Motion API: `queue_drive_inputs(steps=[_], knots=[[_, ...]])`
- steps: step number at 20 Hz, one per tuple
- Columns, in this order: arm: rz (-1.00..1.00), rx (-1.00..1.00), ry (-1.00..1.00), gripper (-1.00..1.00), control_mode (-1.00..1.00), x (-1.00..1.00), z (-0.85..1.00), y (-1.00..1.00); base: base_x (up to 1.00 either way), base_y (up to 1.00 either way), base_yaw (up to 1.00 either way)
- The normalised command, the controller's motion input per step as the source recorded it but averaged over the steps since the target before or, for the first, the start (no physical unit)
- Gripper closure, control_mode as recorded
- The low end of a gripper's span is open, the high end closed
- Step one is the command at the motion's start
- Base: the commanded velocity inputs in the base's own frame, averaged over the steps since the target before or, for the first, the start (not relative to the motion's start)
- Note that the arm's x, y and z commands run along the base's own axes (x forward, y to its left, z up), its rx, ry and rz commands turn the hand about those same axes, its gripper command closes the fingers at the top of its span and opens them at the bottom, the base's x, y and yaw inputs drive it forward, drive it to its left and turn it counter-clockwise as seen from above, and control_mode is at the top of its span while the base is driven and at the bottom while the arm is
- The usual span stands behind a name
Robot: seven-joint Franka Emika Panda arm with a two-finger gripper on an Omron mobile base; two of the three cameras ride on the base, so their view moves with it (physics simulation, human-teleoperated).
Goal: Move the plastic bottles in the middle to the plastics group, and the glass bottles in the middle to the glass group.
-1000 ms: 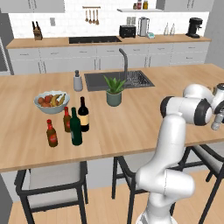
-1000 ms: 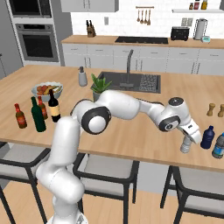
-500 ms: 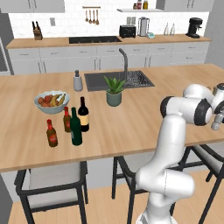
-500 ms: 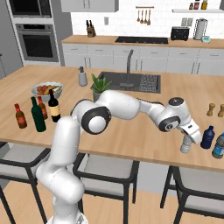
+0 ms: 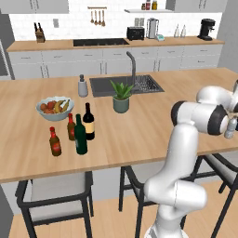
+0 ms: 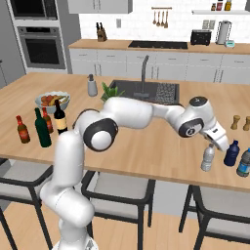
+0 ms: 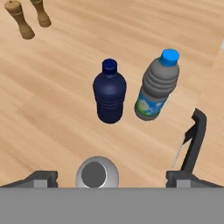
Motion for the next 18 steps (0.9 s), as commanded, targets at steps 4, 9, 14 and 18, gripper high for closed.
queue_drive_inputs(steps=[4, 9, 14, 18], knots=[[0.00, 0.00, -0.01, -1.00, -1.00, -0.16, 0.74, 0.04, 0.00, 0.00, 0.00], [0.03, -0.01, -0.01, -1.00, -1.00, -0.31, 0.41, 0.54, 0.00, 0.00, 0.00], [0.15, 0.00, 0.00, -1.00, -1.00, -0.14, 0.00, 0.84, 0.00, 0.00, 0.00], [0.16, -0.01, -0.15, -1.00, -1.00, -0.19, -0.15, 0.95, 0.00, 0.00, 0.00]])
